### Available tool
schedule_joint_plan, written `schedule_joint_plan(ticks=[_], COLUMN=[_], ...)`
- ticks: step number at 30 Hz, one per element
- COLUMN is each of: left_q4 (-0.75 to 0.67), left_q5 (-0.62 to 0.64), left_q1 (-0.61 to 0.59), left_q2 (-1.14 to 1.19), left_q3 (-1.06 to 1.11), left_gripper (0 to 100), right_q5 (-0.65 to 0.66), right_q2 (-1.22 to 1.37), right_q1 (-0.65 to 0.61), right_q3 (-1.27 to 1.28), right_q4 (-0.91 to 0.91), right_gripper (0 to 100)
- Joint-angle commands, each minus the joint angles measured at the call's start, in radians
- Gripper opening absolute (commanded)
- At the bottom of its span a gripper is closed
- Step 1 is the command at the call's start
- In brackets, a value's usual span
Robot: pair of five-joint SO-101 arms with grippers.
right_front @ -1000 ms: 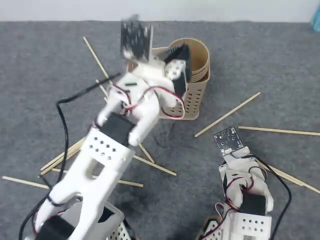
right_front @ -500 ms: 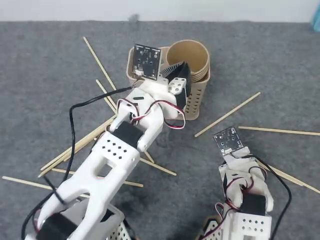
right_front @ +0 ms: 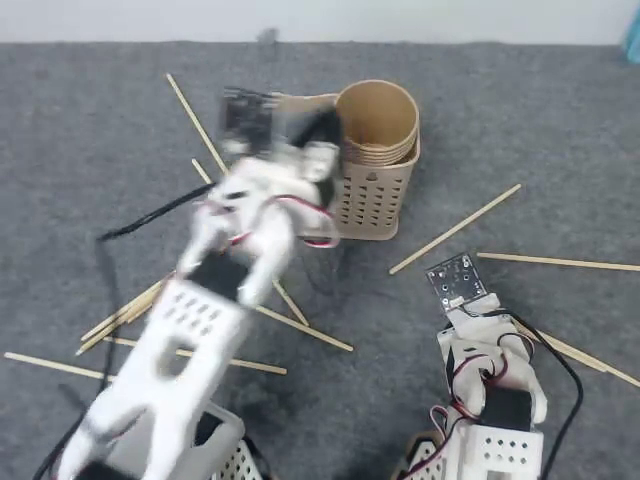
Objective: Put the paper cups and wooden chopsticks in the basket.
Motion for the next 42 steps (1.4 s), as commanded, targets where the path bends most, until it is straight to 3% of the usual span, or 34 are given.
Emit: schedule_joint_plan(ticks=[1,5,8,13,16,24,32,42], left_q4=[0.201,0.537,0.667,0.577,0.483,0.298,0.299,0.298], left_q5=[-0.009,-0.014,-0.052,-0.06,-0.063,-0.209,-0.287,-0.315], left_q1=[-0.12,-0.339,-0.537,-0.779,-0.856,-0.884,-0.845,-0.773], left_q2=[-0.245,-0.436,-0.509,-0.555,-0.557,-0.559,-0.554,-0.559], left_q3=[-0.056,-0.093,-0.051,0.223,0.429,0.763,0.799,0.806], left_gripper=[2,2,2,2,2,2,2,2], right_q5=[0.012,0.012,0.011,0.006,0.005,0.003,0.005,-0.046], right_q2=[-0.015,-0.015,-0.015,-0.015,-0.015,-0.015,-0.015,-0.013], right_q1=[-0.007,-0.007,-0.007,-0.002,0.002,-0.001,-0.007,-0.039], right_q3=[-0.003,-0.003,-0.003,-0.003,-0.006,-0.023,-0.035,-0.012], right_q4=[-0.019,-0.019,-0.019,-0.01,-0.008,0.013,0.045,-0.01], right_gripper=[0.8,0.8,0.8,0.8,0.8,1.0,9.8,6.5])
